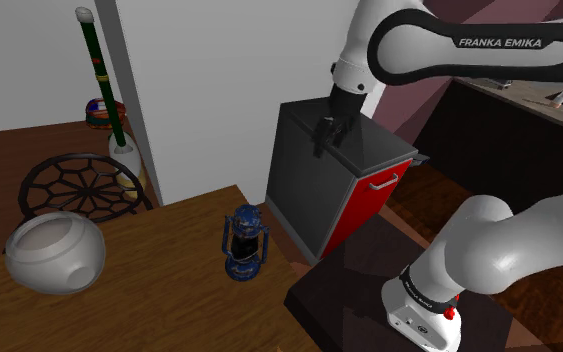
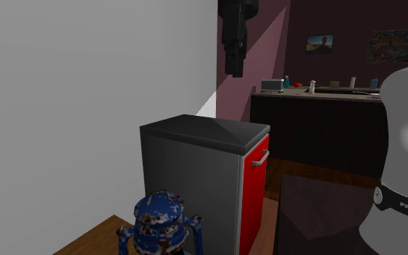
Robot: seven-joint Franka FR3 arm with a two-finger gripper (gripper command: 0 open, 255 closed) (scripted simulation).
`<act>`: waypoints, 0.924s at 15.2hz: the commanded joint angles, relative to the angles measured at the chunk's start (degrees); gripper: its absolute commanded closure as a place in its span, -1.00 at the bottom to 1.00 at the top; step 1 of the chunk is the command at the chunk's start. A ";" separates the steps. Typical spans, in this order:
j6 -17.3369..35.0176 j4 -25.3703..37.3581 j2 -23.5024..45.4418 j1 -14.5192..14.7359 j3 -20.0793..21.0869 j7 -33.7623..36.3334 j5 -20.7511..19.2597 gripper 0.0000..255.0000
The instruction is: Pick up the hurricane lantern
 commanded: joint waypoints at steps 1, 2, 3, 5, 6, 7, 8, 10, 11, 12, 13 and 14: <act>4.34 -0.08 3.56 1.16 1.12 -0.95 0.34 -1.00; 6.14 -0.08 5.08 1.70 1.64 -1.41 0.45 -1.00; 7.92 -0.02 6.64 2.22 2.15 -1.87 0.52 -1.00; 11.39 0.29 9.86 3.24 3.20 -2.73 0.59 -1.00; 13.08 0.53 11.52 3.72 3.74 -3.14 0.57 -1.00; 14.74 0.83 13.20 4.18 4.28 -3.53 0.52 -1.00; 16.36 1.19 14.91 4.63 4.83 -3.89 0.42 -1.00; 19.50 2.07 18.39 5.49 5.92 -4.53 0.09 -1.00; 21.02 2.59 20.16 5.90 6.47 -4.81 -0.16 -1.00; 22.49 3.17 21.94 6.30 7.02 -5.05 -0.46 -1.00; 23.92 3.79 23.74 6.69 7.56 -5.26 -0.83 -1.00; 25.30 4.47 25.55 7.08 8.09 -5.43 -1.26 -1.00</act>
